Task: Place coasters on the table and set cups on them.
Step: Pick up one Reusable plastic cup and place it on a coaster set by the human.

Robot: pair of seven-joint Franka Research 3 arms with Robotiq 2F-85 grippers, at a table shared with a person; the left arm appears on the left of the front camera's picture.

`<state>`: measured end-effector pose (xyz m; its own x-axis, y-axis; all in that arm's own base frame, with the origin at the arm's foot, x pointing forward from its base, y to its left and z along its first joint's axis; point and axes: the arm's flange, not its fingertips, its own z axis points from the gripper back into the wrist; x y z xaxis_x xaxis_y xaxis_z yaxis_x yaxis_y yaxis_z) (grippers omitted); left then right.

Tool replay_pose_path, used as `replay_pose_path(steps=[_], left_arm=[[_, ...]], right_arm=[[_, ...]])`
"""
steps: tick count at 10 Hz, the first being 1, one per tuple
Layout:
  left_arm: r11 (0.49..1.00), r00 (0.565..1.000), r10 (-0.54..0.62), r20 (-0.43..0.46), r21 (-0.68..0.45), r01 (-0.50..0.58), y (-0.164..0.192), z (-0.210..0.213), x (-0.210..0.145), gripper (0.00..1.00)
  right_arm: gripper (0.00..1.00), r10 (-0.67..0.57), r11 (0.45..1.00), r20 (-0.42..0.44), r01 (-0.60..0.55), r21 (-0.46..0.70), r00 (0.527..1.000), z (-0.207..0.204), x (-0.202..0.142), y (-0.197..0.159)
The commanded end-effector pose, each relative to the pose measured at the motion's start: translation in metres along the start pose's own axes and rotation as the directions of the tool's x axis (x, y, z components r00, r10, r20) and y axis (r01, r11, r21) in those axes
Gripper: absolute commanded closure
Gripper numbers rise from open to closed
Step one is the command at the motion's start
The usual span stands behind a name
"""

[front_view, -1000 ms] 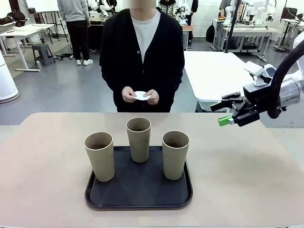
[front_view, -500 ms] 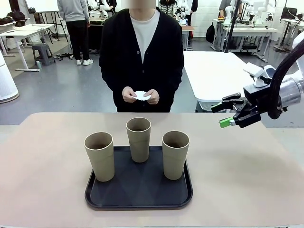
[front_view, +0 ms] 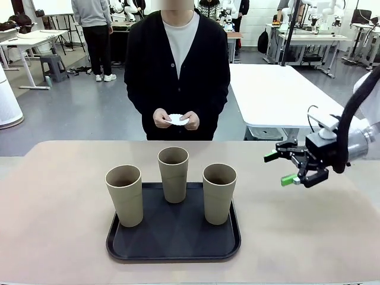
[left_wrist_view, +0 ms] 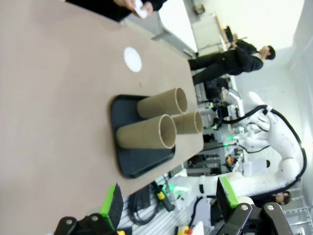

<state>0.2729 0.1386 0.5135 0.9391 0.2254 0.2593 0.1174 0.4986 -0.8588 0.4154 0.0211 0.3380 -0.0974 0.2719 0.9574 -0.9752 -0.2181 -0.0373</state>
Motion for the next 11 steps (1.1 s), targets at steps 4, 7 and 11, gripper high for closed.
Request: replay_pose_path(steps=[4,7,11], left_arm=[[1.0,1.0,-0.018,0.003,-0.015,0.018,0.0,0.001,0.0,0.0],[1.0,1.0,-0.018,0.003,-0.015,0.018,0.0,0.001,0.0,0.0],[1.0,1.0,-0.018,0.003,-0.015,0.018,0.0,0.001,0.0,0.0]], right_arm=[[0.0,0.16,0.984,-0.016,-0.161,-0.079,0.987,-0.013,-0.033,-0.004],[0.0,0.126,0.991,-0.011,-0.126,-0.05,0.992,-0.004,-0.005,-0.009],[0.0,0.126,0.991,-0.011,-0.126,-0.05,0.992,-0.004,-0.005,-0.009]])
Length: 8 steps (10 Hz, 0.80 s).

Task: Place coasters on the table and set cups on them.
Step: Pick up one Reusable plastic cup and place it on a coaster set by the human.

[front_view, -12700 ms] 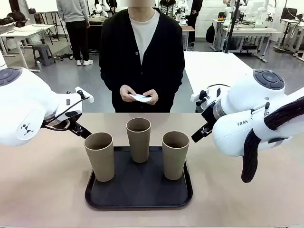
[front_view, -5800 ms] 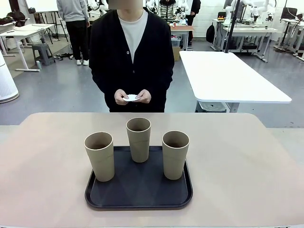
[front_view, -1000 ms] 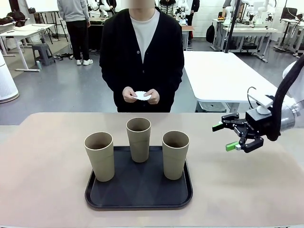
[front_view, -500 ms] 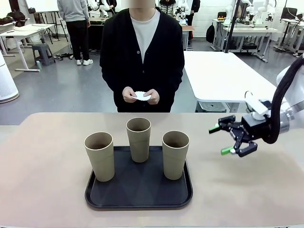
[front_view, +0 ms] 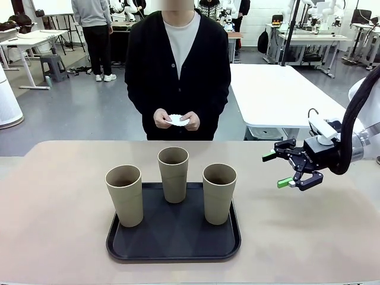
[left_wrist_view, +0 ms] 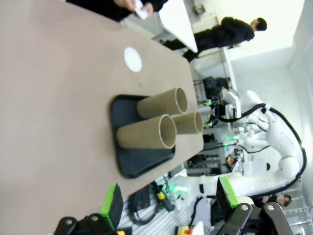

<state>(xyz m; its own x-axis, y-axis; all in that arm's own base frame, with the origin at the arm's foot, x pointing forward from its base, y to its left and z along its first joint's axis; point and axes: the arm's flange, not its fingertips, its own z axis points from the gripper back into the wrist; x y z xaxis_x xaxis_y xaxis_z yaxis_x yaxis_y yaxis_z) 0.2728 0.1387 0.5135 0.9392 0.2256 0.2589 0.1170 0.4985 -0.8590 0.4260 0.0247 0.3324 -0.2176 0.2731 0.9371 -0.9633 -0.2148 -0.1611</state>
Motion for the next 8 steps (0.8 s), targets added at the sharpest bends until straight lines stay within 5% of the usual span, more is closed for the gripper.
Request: replay_pose_path(steps=[1,8], left_arm=[[1.0,1.0,-0.019,0.003,-0.014,0.019,0.0,0.001,0.001,0.0],[1.0,1.0,-0.019,0.003,-0.014,0.019,0.0,0.001,0.001,0.0]], right_arm=[[0.0,0.007,1.0,0.02,-0.007,-0.014,1.0,-0.001,0.001,0.001],[0.0,-0.126,0.991,-0.013,0.125,-0.044,0.992,-0.055,-0.037,-0.005]])
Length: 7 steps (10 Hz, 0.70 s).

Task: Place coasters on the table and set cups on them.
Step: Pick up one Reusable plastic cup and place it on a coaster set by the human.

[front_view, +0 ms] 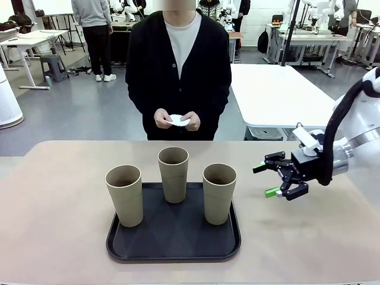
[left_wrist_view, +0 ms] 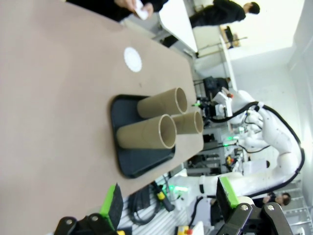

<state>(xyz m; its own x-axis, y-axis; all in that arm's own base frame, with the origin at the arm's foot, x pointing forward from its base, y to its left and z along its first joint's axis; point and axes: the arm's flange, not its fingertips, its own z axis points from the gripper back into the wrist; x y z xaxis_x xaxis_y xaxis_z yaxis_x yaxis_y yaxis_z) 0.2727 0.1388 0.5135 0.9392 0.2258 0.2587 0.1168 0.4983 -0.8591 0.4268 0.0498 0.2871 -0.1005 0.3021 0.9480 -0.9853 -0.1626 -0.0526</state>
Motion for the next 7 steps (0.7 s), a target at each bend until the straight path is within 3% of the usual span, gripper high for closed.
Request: replay_pose_path(steps=[1,7], left_arm=[[1.0,1.0,-0.019,0.003,-0.014,0.019,0.0,0.001,0.001,0.0],[1.0,1.0,-0.019,0.003,-0.014,0.019,0.0,0.001,0.001,0.0]], right_arm=[[0.0,-0.017,1.0,-0.024,0.017,0.001,1.0,-0.029,-0.002,-0.004],[0.0,-0.056,0.998,0.001,0.056,0.01,0.998,-0.056,-0.001,-0.012]])
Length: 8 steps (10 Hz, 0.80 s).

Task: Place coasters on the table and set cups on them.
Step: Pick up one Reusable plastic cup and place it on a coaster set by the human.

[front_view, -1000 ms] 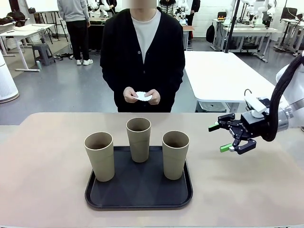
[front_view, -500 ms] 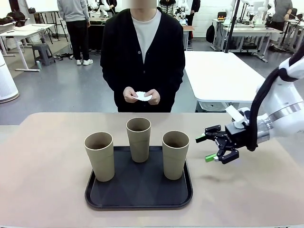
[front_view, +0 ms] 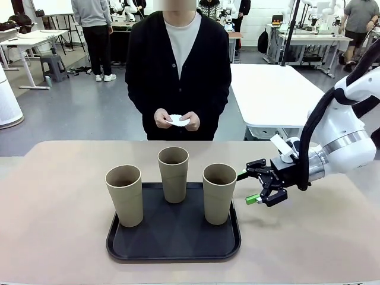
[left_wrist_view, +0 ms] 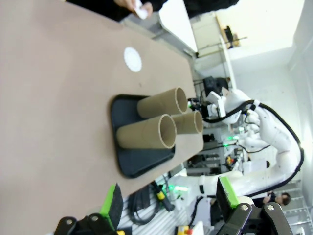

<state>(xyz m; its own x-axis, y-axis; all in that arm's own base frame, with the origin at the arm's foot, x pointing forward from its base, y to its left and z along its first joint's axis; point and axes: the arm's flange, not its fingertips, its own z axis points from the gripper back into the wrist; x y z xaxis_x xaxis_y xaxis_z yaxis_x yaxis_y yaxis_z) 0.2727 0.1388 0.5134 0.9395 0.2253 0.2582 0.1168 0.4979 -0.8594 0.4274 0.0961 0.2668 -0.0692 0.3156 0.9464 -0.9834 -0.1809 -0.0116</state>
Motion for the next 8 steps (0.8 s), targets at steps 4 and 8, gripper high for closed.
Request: replay_pose_path(steps=[4,8], left_arm=[[1.0,1.0,-0.019,0.004,-0.014,0.019,0.0,0.001,0.001,0.0],[1.0,1.0,-0.019,0.004,-0.014,0.019,0.0,0.001,0.001,0.0]], right_arm=[[0.0,-0.053,0.999,0.029,0.052,0.012,0.998,-0.027,0.012,0.002],[0.0,-0.029,0.999,0.013,0.028,0.025,1.0,-0.046,0.022,0.012]])
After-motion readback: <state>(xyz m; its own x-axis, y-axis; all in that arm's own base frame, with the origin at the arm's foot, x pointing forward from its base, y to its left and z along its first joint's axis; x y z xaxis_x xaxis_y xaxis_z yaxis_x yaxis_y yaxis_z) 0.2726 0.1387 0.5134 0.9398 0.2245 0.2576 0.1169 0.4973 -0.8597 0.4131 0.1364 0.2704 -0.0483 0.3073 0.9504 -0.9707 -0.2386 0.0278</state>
